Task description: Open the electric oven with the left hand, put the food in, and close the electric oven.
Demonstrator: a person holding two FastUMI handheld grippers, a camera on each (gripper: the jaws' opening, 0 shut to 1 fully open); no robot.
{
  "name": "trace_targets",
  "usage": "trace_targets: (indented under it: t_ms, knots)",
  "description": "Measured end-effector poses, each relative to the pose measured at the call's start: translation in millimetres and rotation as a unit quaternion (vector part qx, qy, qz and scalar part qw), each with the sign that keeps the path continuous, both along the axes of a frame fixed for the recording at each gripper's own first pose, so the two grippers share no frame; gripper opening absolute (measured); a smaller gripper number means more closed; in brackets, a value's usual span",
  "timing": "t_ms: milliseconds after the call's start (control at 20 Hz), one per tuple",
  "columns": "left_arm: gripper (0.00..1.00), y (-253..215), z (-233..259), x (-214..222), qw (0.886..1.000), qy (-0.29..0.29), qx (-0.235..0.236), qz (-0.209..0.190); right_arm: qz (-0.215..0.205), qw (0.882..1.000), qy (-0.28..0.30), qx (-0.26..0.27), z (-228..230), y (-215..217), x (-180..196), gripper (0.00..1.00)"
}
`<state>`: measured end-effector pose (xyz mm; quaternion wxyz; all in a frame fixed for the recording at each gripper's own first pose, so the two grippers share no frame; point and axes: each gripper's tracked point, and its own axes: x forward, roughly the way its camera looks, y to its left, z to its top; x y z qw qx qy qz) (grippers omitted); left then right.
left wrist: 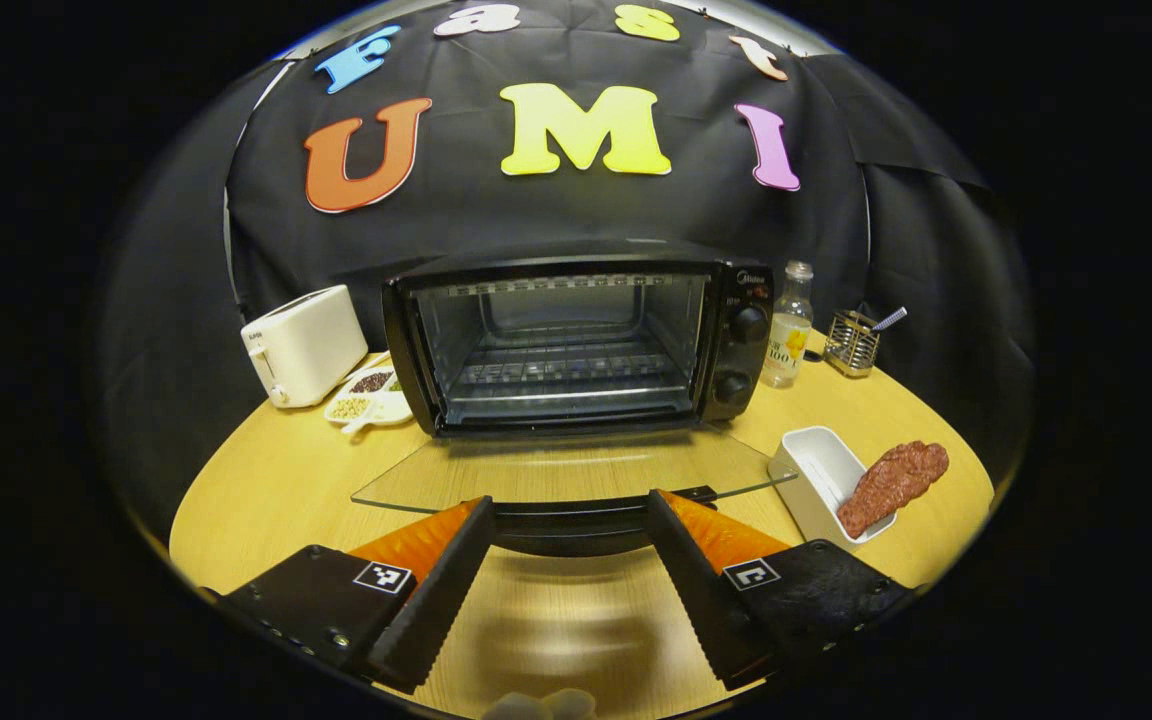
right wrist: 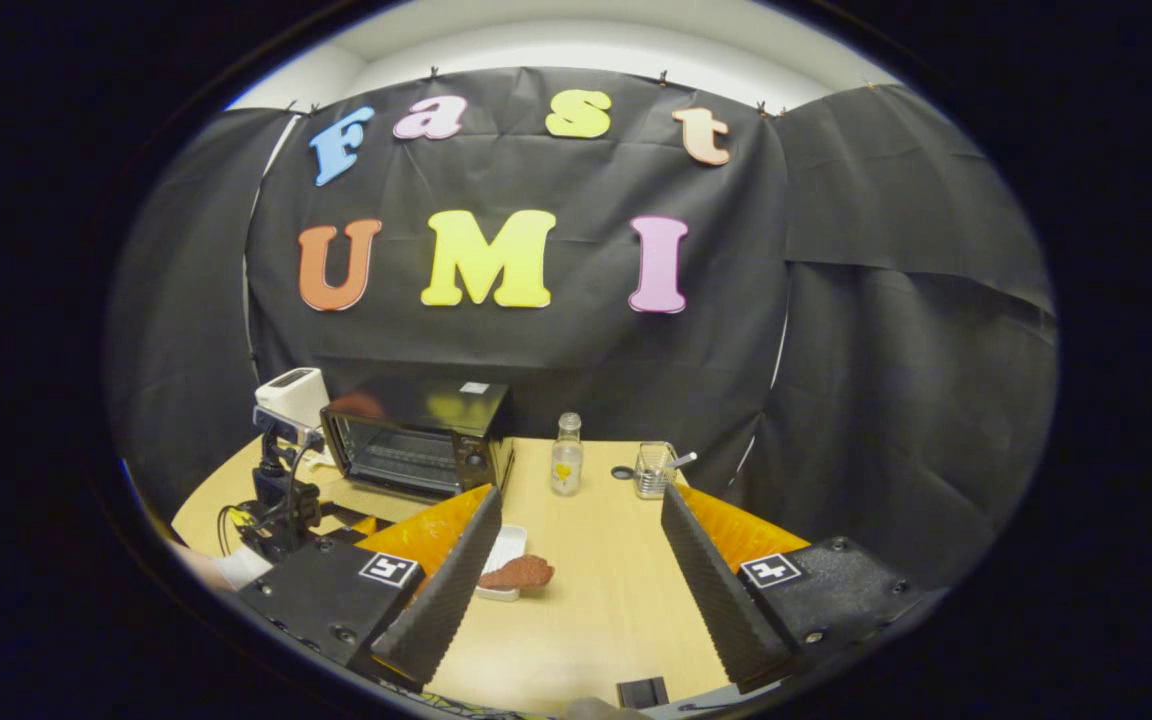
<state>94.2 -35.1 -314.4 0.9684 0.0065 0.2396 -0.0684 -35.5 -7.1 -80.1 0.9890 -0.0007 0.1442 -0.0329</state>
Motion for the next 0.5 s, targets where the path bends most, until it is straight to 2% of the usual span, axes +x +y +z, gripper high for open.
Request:
trace_targets:
  t_ms: [350, 500]
  knots:
    - [0.97, -3, -47, -10, 0.998, 0.059, 0.009, -0.005, -0.004, 1.0, 0.012, -0.004, -9, -5, -3, 1.0]
    - [0.97, -5, -50, -11, 0.998, 0.06, 0.014, -0.006, -0.004, 1.0, 0.02, -0.006, -15, -6, -2, 1.0]
